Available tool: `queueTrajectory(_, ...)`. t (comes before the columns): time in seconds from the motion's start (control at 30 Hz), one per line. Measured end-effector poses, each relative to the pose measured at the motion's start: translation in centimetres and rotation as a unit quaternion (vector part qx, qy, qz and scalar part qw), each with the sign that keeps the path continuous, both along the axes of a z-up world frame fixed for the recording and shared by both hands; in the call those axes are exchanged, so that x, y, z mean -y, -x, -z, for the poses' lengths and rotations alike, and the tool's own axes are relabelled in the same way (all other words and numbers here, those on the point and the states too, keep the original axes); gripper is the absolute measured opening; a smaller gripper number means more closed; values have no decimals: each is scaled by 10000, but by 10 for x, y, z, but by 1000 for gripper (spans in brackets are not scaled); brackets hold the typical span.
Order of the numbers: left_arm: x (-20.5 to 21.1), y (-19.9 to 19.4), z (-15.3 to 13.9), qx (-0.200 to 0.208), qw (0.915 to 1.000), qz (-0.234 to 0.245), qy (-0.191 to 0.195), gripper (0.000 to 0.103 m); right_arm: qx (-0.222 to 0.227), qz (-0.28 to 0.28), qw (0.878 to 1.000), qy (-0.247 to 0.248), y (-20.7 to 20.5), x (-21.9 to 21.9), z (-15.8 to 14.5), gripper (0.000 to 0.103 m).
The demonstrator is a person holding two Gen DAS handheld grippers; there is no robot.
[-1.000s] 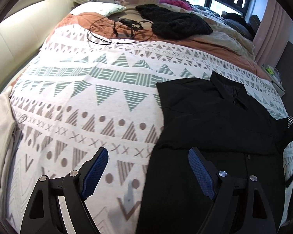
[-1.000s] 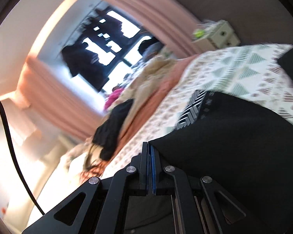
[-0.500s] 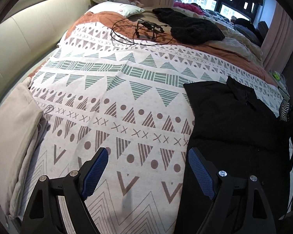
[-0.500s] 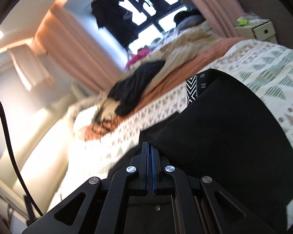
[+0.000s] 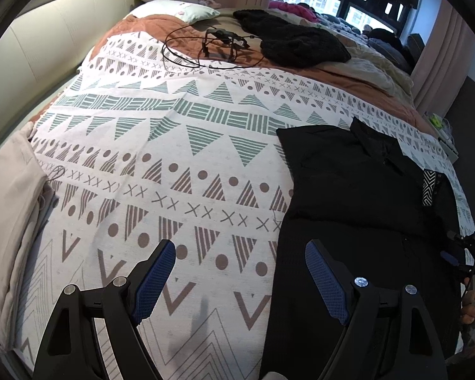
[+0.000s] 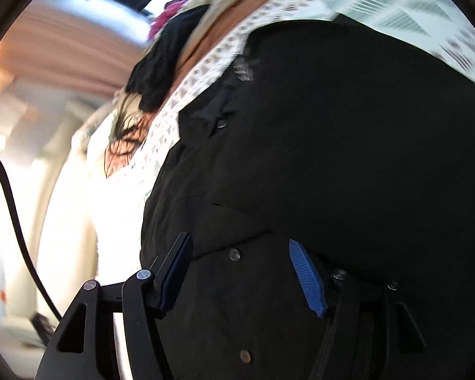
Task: Fold large clothes
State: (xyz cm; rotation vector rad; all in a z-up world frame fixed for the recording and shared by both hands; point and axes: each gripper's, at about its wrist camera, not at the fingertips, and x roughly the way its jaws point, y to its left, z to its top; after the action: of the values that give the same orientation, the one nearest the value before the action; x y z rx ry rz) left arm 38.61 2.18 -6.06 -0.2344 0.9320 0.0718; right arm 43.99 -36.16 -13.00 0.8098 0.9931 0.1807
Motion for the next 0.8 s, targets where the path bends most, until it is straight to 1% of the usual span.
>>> queueTrajectory(0.1, 9, 1, 0, 68, 9999, 80, 67, 85, -216, 230, 9993, -215, 21, 14, 3, 64)
queueTrajectory(0.2, 18, 0, 2, 97, 9998, 154, 129, 85, -151, 328, 9985, -401, 38, 34, -6, 64)
queueTrajectory(0.27, 25, 0, 4, 103, 9996, 204, 155, 85, -100, 410, 9986, -317, 50, 48, -12, 64)
queueTrajectory(0.33, 30, -1, 7, 108, 9995, 247, 157, 85, -104, 543, 9984, -109, 64, 65, -18, 64)
queueTrajectory(0.5, 40, -5, 13, 112, 9993, 256, 249, 85, -189, 861, 9960, 141, 91, 101, -21, 64)
queueTrajectory(0.6, 44, -8, 15, 141, 9991, 270, 307, 85, -360, 987, 9941, 268, 100, 117, -15, 64)
queueTrajectory(0.7, 46, -8, 16, 160, 9989, 277, 341, 85, -509, 1015, 9935, 34, 102, 127, -1, 64)
queueTrajectory(0.8, 42, -4, 20, 160, 9990, 231, 353, 85, -616, 1029, 9928, -62, 101, 127, 9, 64)
